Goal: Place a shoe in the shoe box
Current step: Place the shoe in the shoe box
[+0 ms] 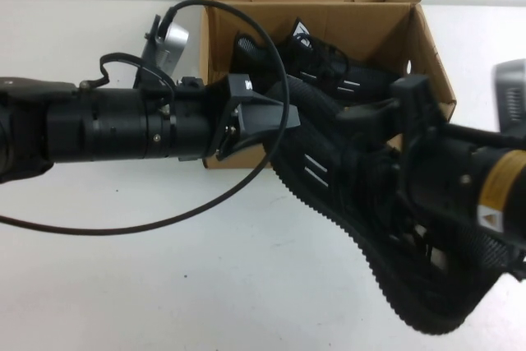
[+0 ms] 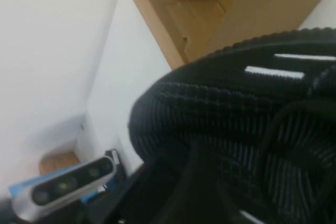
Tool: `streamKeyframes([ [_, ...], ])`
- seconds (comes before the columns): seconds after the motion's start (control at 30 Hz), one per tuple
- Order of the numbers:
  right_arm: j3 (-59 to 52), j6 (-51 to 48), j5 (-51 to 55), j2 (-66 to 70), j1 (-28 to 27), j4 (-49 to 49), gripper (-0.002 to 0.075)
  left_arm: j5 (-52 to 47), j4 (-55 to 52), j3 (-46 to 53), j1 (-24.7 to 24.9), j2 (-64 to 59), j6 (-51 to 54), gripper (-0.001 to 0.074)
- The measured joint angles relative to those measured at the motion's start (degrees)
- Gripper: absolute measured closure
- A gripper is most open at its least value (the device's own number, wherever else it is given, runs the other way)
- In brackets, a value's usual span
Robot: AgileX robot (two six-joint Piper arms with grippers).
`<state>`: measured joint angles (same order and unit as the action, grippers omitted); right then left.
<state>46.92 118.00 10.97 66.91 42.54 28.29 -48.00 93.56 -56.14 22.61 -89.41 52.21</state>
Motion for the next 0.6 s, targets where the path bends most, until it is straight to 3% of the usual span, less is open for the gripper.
streamKeyframes([
  [0.13, -0.50, 0.00, -4.71, 2.72, -0.11, 4.05, 0.0559, 0.16, 0.75, -0.09, -0.88, 0.00, 0.13, 0.0617],
  [0.2, -0.59, 0.00, -6.08, 3.31, -0.32, 4.68, 0.0638, 0.37, 1.18, -0.09, -1.11, 0.00, 0.53, 0.0617],
  [0.33, -0.63, 0.00, -6.36, 3.61, -0.52, 5.02, 0.0650, 0.51, 1.41, -0.09, -1.15, 0.00, 1.81, 0.0616],
  [0.4, -0.63, 0.00, -6.36, 3.61, -0.52, 5.23, 0.0650, 0.51, 1.76, -0.09, -1.15, 0.00, 1.82, 0.0573],
  [0.47, -0.63, 0.00, -6.55, 3.61, -0.52, 5.91, 0.0650, 0.41, 2.57, -0.09, -1.15, 0.00, 1.82, 0.0465],
  [0.6, -0.63, 0.00, -7.75, 2.53, -0.52, 9.90, 0.0652, -0.31, 2.54, -0.13, -0.94, 0.00, 1.82, 0.0148],
])
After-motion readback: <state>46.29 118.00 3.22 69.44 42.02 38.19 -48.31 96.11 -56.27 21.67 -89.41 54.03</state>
